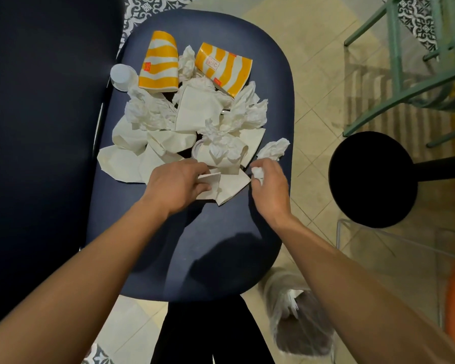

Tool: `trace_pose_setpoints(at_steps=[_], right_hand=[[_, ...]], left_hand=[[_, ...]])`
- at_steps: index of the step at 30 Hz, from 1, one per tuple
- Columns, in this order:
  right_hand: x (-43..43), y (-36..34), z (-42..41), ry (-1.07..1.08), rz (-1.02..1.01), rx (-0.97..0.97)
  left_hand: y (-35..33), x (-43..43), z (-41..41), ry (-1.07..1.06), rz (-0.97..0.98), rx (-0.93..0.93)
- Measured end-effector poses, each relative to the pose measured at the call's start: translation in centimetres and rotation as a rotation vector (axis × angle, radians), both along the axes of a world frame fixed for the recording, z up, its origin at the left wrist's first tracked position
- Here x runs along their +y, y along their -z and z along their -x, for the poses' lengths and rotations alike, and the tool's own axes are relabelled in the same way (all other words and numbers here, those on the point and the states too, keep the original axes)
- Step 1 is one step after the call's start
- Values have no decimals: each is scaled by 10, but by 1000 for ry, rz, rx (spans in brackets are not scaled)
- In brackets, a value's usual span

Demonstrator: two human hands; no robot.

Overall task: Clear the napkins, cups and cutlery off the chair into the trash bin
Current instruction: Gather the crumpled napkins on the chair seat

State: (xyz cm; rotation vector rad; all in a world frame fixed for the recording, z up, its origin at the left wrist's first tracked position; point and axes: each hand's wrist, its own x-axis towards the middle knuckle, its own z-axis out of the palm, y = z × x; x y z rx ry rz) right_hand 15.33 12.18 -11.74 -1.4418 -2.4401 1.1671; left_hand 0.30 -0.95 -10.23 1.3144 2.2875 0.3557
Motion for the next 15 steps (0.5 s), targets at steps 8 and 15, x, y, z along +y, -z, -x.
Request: trace_pose_setpoints(at_steps=[8,15], right_hand=[[45,5,23,30,-156,-209],[50,24,21,19,-88,-423]], left_hand=[[4,7,-4,7,-36,-50],[7,7,-9,-42,-76,-108]])
